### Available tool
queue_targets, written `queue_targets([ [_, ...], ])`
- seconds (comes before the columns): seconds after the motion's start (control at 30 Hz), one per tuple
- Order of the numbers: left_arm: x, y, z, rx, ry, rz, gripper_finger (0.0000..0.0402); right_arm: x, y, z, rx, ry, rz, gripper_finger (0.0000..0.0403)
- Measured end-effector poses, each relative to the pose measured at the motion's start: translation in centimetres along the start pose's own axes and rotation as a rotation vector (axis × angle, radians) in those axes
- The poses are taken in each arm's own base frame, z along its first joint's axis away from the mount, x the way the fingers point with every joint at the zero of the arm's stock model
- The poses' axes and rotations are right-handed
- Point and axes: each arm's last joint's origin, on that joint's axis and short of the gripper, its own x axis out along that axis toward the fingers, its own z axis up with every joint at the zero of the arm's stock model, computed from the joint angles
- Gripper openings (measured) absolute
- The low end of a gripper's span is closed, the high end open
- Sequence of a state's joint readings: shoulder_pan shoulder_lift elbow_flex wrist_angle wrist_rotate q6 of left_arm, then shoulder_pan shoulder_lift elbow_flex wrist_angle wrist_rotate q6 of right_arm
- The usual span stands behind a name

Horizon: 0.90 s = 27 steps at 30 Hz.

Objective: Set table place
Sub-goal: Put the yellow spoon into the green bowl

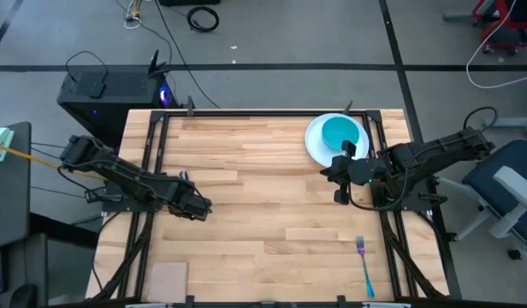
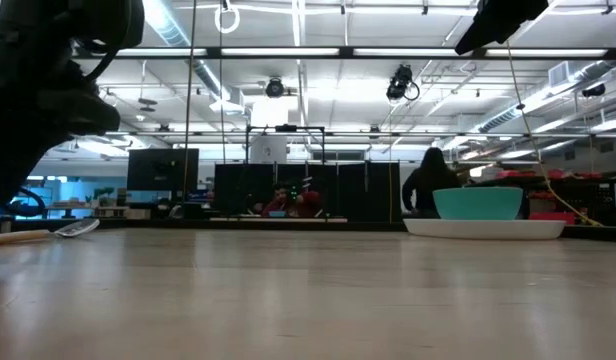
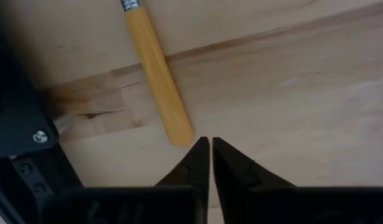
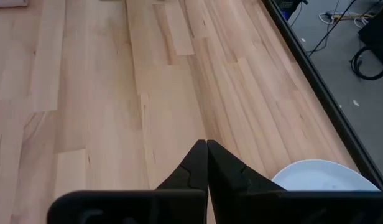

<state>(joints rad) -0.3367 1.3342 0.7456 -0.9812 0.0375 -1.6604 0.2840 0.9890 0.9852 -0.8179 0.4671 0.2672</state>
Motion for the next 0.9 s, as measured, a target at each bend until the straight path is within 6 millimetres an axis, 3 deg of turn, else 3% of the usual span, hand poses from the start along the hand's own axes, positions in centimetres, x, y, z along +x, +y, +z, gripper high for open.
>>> queue_targets([
  [0.4,0.3,-0.1,0.0,-0.053,-0.006,0.021,0.0118,0.0,0.0,0.0,0.002,0.0,0.0,0.0007],
  [0.9,2.6,-0.3,0.1,-0.108,-0.028,0.21,0.012,0.0,0.0,0.0,-0.001,0.001,-0.001,0.0006],
])
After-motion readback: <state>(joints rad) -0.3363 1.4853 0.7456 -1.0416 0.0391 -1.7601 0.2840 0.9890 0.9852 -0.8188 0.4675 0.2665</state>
